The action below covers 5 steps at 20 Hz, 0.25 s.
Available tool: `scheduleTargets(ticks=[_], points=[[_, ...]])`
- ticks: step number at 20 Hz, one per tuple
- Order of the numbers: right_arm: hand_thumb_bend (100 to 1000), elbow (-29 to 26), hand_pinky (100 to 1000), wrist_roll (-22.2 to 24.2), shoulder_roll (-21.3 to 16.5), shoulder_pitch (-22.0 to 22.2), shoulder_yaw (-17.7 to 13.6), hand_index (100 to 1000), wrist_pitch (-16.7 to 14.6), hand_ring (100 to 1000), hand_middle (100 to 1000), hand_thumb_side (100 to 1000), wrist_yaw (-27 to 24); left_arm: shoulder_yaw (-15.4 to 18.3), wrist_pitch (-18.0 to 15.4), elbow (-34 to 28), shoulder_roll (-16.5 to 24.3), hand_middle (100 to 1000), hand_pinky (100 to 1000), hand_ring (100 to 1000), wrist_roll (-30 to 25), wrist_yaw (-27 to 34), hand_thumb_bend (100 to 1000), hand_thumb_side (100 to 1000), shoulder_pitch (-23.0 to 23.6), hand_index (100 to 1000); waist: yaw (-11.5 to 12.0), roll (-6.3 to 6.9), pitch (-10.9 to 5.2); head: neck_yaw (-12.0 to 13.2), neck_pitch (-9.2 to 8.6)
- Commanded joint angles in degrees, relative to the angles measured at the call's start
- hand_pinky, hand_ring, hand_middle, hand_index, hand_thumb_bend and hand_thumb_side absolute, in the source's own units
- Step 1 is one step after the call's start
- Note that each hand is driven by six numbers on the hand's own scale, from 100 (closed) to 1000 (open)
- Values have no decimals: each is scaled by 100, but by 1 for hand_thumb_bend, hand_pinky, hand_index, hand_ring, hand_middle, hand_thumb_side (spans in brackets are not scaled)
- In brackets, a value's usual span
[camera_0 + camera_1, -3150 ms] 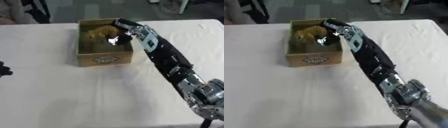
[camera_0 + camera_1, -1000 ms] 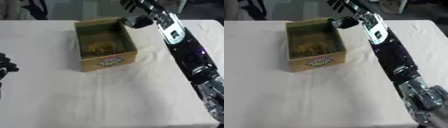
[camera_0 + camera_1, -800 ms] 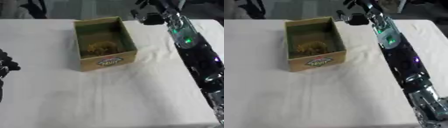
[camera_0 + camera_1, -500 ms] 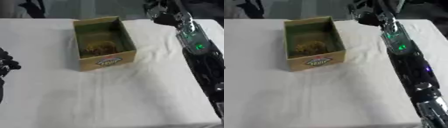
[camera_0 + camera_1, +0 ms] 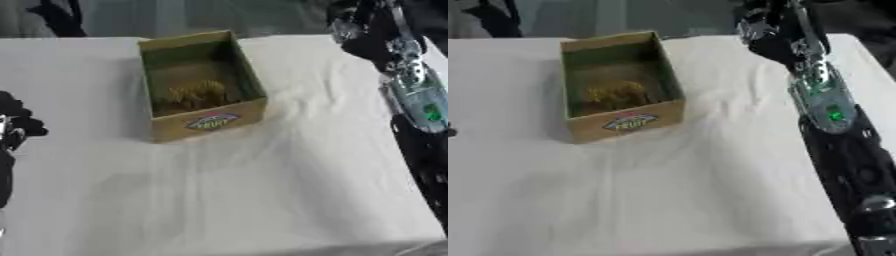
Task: Pick up objects on the table and place them in the box.
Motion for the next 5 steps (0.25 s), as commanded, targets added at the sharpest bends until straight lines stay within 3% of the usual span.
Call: scheduleTargets(ticks=[1, 5], points=[[205, -216, 583, -111, -53, 1, -97, 766, 21, 693, 689, 107, -72, 46, 6, -52, 112, 500, 544, 515, 20, -10, 354, 486, -41, 601, -17, 17, -94, 56, -46], [210, -335, 585, -191, -3, 100, -145, 774, 33, 712, 704, 103, -121, 46, 12, -50, 98, 500, 552, 515, 46, 8, 331, 497, -28, 601, -41, 50, -115, 118, -93]])
